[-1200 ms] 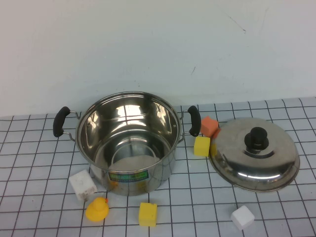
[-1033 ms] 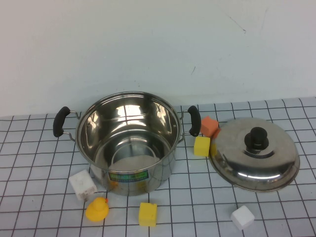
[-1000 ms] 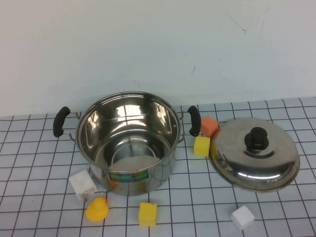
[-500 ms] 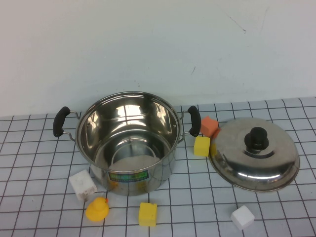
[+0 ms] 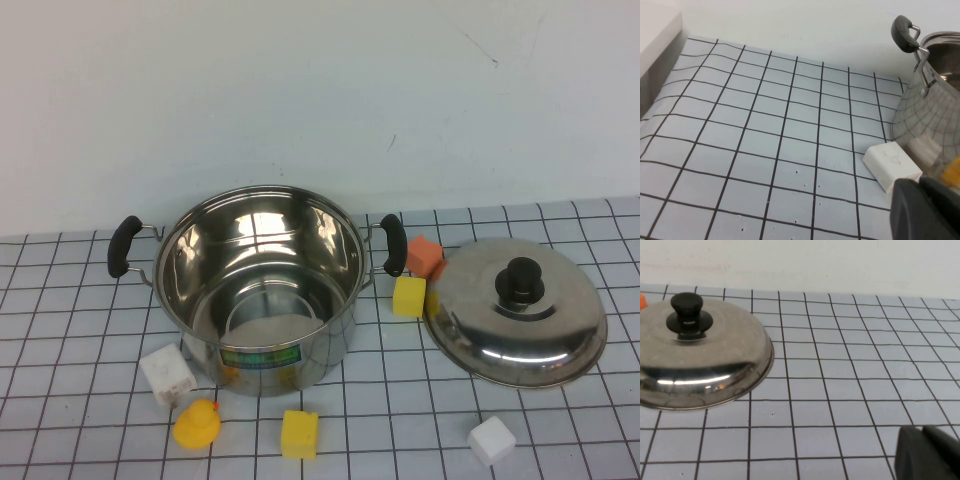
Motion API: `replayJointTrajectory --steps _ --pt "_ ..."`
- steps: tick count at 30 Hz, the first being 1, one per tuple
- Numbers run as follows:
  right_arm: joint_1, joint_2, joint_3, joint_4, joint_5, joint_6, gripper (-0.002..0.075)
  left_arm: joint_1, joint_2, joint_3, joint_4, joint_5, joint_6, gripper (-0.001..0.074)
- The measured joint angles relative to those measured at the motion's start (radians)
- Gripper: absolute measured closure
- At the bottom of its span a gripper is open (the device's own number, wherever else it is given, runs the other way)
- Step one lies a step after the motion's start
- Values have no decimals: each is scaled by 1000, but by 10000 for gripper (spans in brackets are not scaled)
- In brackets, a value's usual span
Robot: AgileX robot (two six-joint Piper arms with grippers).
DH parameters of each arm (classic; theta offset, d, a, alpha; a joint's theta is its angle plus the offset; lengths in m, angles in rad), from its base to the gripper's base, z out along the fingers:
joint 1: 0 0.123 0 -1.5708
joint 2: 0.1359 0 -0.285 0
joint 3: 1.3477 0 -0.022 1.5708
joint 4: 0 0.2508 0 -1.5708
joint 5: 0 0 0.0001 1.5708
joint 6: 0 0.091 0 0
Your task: Cover the pot
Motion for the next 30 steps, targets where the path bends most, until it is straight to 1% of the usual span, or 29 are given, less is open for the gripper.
replayJointTrajectory --steps 3,5,7,12,15,20,23,30 --pt "0 0 0 21 0 5 728 0 0 0 0 0 0 738" --pt "0 0 0 74 -2 5 728 0 0 0 0 0 0 738" --pt "0 0 0 184 -6 39 728 0 0 0 0 0 0 738" --pt "0 0 9 569 -85 150 728 0 0 0 0 0 2 738" --pt "0 0 9 682 -130 160 728 0 0 0 0 0 2 738" --pt "0 0 9 700 -165 36 728 0 0 0 0 0 2 738" --pt "0 0 9 701 -190 -10 728 0 0 0 0 0 2 738" --pt "0 0 9 703 -193 -167 728 0 0 0 0 0 2 738"
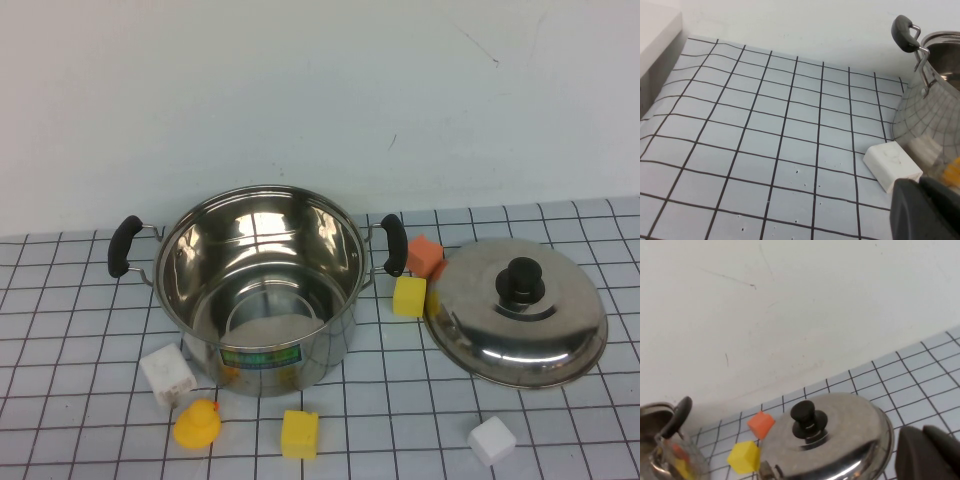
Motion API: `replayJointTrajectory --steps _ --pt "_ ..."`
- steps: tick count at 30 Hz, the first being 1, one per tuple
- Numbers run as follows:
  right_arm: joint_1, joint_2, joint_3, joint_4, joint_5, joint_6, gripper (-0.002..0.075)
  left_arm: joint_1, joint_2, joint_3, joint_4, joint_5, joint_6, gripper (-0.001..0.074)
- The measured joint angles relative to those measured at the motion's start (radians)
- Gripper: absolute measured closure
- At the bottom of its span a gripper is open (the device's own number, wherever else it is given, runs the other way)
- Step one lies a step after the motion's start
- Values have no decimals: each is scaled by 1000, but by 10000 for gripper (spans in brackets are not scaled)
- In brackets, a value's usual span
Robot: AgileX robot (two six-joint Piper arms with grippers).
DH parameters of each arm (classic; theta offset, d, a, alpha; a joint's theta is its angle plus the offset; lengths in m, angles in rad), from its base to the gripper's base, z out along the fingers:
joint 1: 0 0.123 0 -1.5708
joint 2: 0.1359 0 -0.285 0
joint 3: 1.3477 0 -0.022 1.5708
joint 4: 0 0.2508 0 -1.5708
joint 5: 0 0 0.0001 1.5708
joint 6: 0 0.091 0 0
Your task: Cover the pot
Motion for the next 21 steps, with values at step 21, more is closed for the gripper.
replayJointTrajectory --steps 21 --pt "34 489 -419 -474 -48 2 728 0 0 0 0 0 0 738"
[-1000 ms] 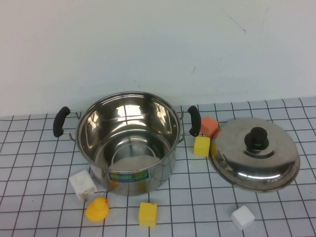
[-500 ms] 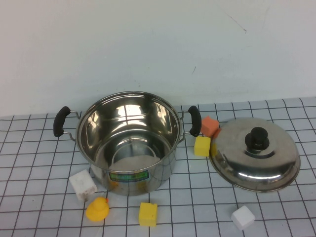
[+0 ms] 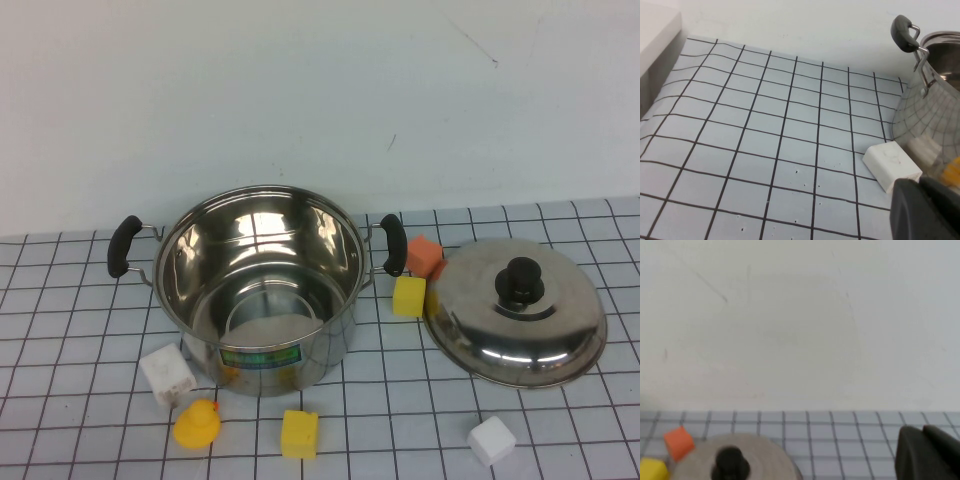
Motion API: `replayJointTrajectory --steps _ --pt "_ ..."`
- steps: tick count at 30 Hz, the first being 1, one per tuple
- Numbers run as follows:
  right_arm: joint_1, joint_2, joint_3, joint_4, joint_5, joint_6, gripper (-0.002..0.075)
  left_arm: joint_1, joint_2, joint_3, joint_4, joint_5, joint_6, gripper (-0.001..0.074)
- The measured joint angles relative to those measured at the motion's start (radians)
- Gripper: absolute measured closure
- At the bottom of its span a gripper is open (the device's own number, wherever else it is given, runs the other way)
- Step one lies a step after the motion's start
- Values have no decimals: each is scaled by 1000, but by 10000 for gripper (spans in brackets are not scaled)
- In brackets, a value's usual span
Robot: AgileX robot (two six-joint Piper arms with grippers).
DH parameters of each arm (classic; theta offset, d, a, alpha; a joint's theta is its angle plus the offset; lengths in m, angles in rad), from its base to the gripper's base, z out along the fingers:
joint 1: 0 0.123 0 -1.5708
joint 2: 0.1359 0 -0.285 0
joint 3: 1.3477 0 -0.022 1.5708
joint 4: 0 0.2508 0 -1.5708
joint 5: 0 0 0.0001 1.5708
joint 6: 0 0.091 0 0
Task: Cover the pot
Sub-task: Pick up the pot lid
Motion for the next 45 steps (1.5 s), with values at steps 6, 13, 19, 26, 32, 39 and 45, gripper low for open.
replayJointTrajectory --steps 6,13,19,26,32,39,45 --pt "199 221 -23 1 -213 60 643 0 0 0 0 0 0 738" --pt "387 537 -11 77 -675 -11 272 0 0 0 0 0 0 738" --pt "394 869 -19 75 -967 30 194 0 0 0 0 0 0 738" --pt "394 1217 -92 31 -1176 152 188 0 0 0 0 0 0 738" --pt "394 1419 -139 14 -1241 170 188 0 0 0 0 0 0 738" --pt "394 1570 -215 14 -1243 170 188 0 0 0 0 0 0 738" --pt "394 1661 -309 37 -1246 140 188 0 0 0 0 0 0 738"
